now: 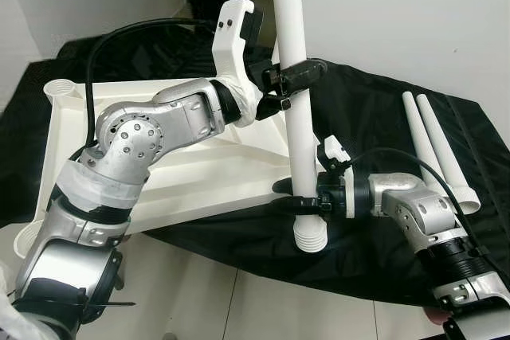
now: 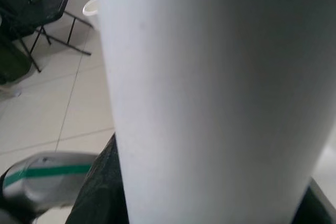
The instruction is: Building children table
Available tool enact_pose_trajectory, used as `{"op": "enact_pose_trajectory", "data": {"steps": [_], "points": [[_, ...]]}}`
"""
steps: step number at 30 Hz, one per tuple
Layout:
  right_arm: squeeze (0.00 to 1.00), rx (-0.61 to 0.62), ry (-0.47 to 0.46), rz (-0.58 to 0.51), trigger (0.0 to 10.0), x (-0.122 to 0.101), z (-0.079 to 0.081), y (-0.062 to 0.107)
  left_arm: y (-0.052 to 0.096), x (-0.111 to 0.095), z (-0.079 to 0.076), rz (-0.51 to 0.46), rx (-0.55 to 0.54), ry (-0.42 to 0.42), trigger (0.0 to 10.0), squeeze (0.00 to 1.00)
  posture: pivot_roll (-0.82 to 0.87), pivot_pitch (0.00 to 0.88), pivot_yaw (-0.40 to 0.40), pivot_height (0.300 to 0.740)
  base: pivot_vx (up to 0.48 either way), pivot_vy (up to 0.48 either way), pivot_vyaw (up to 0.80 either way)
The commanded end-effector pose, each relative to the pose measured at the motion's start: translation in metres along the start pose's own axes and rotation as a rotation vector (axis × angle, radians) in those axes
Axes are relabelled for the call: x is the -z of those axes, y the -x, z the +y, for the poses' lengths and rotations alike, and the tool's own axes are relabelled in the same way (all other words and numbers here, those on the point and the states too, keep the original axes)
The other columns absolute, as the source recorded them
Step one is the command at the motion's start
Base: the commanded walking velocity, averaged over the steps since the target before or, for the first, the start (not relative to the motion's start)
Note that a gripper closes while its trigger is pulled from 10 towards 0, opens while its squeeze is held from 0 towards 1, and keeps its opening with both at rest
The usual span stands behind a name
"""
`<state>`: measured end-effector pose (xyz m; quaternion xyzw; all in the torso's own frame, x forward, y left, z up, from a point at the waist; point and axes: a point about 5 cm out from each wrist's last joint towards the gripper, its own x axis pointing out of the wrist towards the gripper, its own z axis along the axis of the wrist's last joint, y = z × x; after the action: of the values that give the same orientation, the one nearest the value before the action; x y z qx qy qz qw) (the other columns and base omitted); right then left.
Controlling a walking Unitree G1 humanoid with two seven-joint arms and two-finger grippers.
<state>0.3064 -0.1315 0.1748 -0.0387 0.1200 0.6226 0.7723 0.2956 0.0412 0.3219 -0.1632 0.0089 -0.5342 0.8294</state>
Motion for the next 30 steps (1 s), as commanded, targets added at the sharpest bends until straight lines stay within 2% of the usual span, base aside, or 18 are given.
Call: {"op": "enact_pose_trajectory", "data": {"steps": [1,2,4,5,8,11,12,15,18,22,23,24,25,27,29,30], "points": [[1.00,0.132,0.012,-0.069,10.0,-0.013,-0.016,0.010,-0.002,-0.015,-0.037,0.034,0.633,-0.112,10.0,0.00,0.05,0.000,-0.096,0.740,0.000,0.000,0.00],[1.00,0.132,0.012,-0.069,10.0,-0.013,-0.016,0.010,-0.002,-0.015,-0.037,0.034,0.633,-0.112,10.0,0.00,0.05,0.000,-0.096,0.740,0.000,0.000,0.00],[1.00,0.179,0.016,-0.110,10.0,-0.020,-0.021,0.014,-0.014,-0.023,-0.033,0.061,0.524,-0.122,10.0,0.00,0.04,0.000,-0.092,0.740,0.000,0.000,0.00],[1.00,0.179,0.016,-0.110,10.0,-0.020,-0.021,0.014,-0.014,-0.023,-0.033,0.061,0.524,-0.122,10.0,0.00,0.04,0.000,-0.092,0.740,0.000,0.000,0.00],[1.00,0.272,0.043,-0.192,10.0,-0.035,-0.029,0.022,-0.027,-0.041,-0.026,0.109,0.377,-0.135,10.0,0.00,0.03,0.000,-0.075,0.740,0.000,0.000,0.00],[1.00,0.320,0.070,-0.227,10.0,-0.040,-0.032,0.025,-0.033,-0.051,-0.026,0.107,0.327,-0.133,10.0,0.00,0.03,0.000,-0.071,0.740,0.000,0.000,0.00],[0.00,0.351,0.085,-0.254,10.0,-0.045,-0.034,0.026,-0.039,-0.058,-0.024,0.103,0.288,-0.109,10.0,0.00,0.03,0.000,-0.063,0.740,0.000,0.000,0.00],[0.00,0.370,0.091,-0.272,10.0,-0.048,-0.035,0.026,-0.043,-0.061,-0.023,0.103,0.263,-0.092,10.0,0.00,0.03,0.000,-0.063,0.740,0.000,0.000,0.00],[0.00,0.510,0.124,-0.368,10.0,-0.060,-0.040,0.017,-0.057,-0.071,-0.016,0.041,0.152,-0.050,10.0,0.00,0.01,0.000,-0.048,0.740,0.000,0.000,0.00],[0.00,0.553,0.124,-0.391,10.0,-0.063,-0.041,0.013,-0.060,-0.073,-0.015,0.012,0.124,-0.025,10.0,0.00,0.01,0.000,-0.047,0.740,0.000,0.000,0.00],[0.00,0.606,0.125,-0.402,10.0,-0.064,-0.041,0.008,-0.062,-0.077,-0.011,-0.017,0.068,-0.053,10.0,0.00,-0.01,0.000,-0.037,0.740,0.000,0.000,0.00],[0.00,0.606,0.125,-0.402,10.0,-0.064,-0.041,0.008,-0.062,-0.077,-0.011,-0.017,0.068,-0.053,10.0,0.00,-0.01,0.000,-0.037,0.740,0.000,0.000,0.00],[0.00,0.679,0.141,-0.402,10.0,-0.065,-0.041,0.003,-0.065,-0.081,-0.008,-0.057,-0.004,-0.090,10.0,0.00,-0.02,0.000,-0.031,0.740,0.000,0.000,0.00],[0.00,0.679,0.141,-0.402,10.0,-0.065,-0.041,0.003,-0.065,-0.081,-0.008,-0.057,-0.004,-0.090,10.0,0.00,-0.02,0.000,-0.031,0.740,0.000,0.000,0.00],[0.00,0.841,0.175,-0.387,10.0,-0.065,-0.041,-0.006,-0.071,-0.086,-0.007,-0.114,-0.136,-0.166,10.0,0.00,-0.02,0.000,-0.024,0.740,0.000,0.000,0.00],[0.00,0.883,0.184,-0.381,10.0,-0.064,-0.040,-0.010,-0.072,-0.088,-0.007,-0.140,-0.183,-0.208,10.0,0.00,-0.01,0.000,-0.032,0.740,0.000,0.000,0.00]]}}
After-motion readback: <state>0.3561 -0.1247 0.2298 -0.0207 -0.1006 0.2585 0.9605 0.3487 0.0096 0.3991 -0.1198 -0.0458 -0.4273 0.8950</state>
